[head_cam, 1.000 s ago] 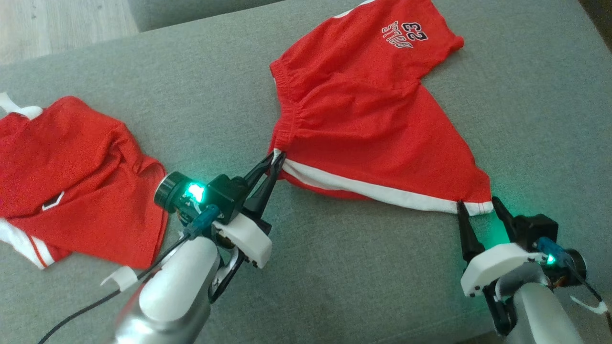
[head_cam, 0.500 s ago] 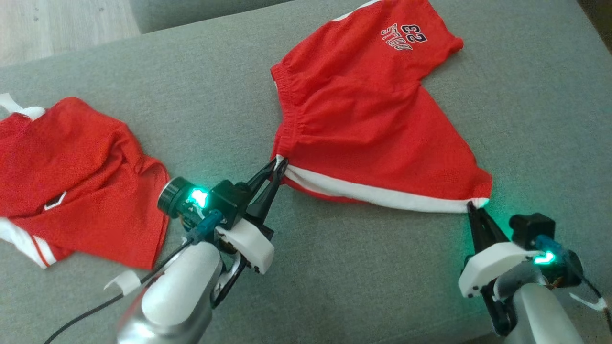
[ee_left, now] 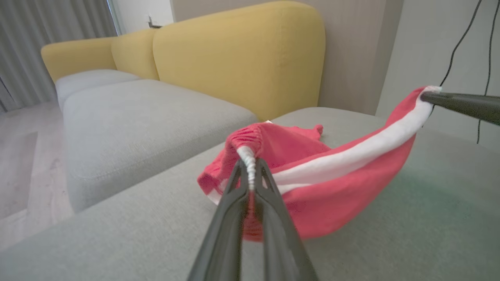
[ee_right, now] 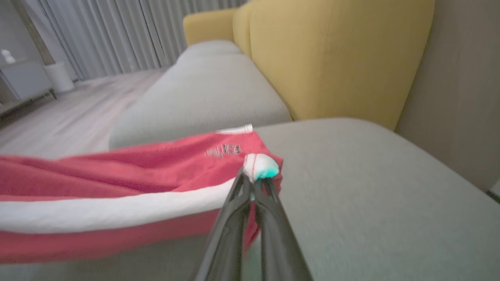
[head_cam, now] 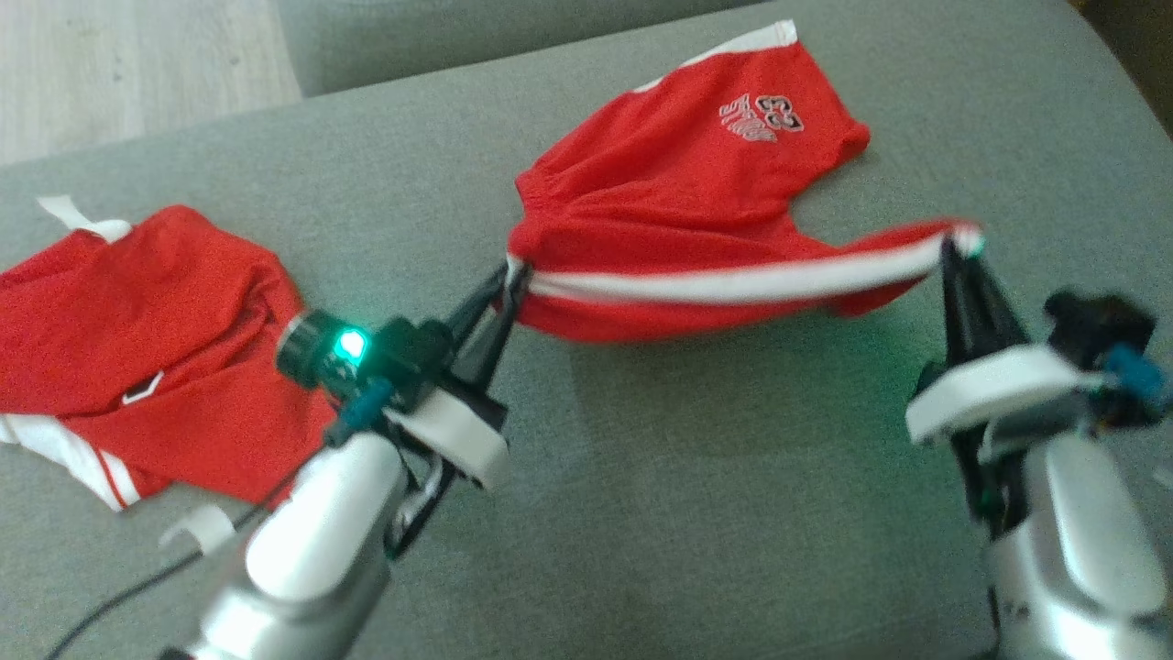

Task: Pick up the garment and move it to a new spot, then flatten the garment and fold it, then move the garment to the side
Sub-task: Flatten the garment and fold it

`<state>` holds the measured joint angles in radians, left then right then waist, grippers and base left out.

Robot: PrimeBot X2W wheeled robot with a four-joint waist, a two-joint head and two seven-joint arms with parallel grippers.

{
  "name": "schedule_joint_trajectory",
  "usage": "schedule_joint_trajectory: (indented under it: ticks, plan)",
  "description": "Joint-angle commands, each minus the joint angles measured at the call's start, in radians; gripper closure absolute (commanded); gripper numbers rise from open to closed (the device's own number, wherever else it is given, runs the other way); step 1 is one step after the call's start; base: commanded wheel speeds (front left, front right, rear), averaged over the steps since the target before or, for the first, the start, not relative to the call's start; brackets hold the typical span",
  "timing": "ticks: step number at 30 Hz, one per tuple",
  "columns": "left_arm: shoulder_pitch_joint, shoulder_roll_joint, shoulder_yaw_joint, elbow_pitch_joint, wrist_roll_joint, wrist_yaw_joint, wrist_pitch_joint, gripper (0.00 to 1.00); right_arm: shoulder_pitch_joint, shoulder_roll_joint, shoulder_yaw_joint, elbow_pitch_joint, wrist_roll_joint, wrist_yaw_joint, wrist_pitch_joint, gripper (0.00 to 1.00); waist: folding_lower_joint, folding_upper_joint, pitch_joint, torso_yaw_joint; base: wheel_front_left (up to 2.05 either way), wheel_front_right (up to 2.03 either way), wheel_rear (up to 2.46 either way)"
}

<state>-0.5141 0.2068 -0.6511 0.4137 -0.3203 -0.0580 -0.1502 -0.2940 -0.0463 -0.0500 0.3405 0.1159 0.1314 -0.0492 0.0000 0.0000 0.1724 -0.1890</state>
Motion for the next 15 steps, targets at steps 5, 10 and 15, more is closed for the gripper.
schedule_joint_trajectory:
  ticks: [5, 10, 15]
  plan:
    - [-0.188, 0.036, 0.080, -0.045, -0.027, -0.015, 0.024, 1.00, -0.200, -0.069, 0.057, -0.099, 0.076, -0.001, 0.059, 1.00, 0.0000, 0.0000, -0.037, 0.017, 0.00, 0.00, 0.00]
    - [-0.344, 0.037, 0.108, -0.022, -0.032, -0.025, 0.051, 1.00, -0.379, -0.105, 0.060, -0.118, 0.108, -0.001, 0.058, 1.00, 0.0000, 0.0000, -0.073, 0.031, 0.00, 0.00, 0.00]
    - [-0.412, 0.037, 0.120, -0.006, -0.036, -0.024, 0.060, 1.00, -0.444, -0.134, 0.087, -0.118, 0.045, -0.001, 0.044, 1.00, 0.0000, 0.0000, -0.109, 0.050, 0.00, 0.00, 0.00]
